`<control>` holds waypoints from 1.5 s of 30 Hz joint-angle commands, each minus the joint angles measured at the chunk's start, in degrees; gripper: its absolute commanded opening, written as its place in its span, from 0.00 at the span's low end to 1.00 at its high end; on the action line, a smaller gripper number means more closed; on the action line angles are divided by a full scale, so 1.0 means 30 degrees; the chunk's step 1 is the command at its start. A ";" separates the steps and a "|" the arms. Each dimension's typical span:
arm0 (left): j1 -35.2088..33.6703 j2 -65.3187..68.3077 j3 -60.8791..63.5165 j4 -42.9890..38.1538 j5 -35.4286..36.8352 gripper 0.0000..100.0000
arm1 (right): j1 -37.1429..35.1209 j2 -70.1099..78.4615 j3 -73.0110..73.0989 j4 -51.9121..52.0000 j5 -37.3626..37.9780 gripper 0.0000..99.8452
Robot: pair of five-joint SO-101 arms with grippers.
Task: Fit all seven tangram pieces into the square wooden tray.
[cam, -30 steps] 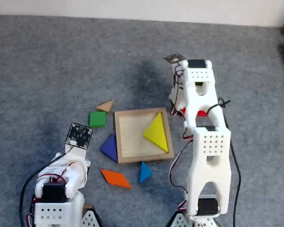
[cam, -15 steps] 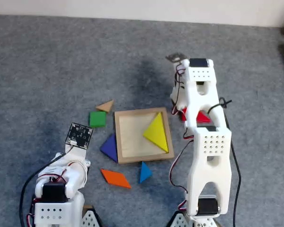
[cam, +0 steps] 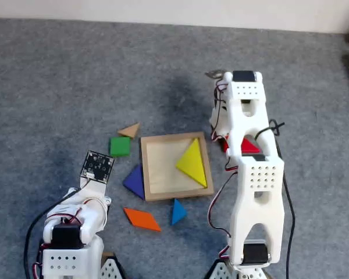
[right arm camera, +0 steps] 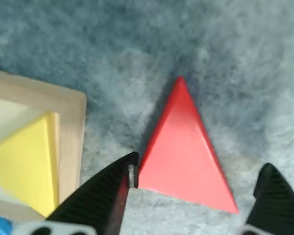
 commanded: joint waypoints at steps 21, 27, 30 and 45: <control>-0.0249 -0.0220 0.0366 0.0059 0.0205 0.00 | -0.0132 -0.0513 0.1714 0.0220 0.4220 0.30; -0.0249 -0.0220 0.0366 0.0059 0.0205 0.00 | 0.0249 -0.0484 0.1744 0.0190 0.4220 0.30; -0.0249 -0.0220 0.0366 0.0059 0.0205 0.00 | 0.0220 -0.0484 0.1744 0.0220 0.4220 0.27; -0.0249 -0.0220 0.0366 0.0059 0.0205 0.00 | 0.0103 -0.0689 0.1568 0.0161 0.2256 0.24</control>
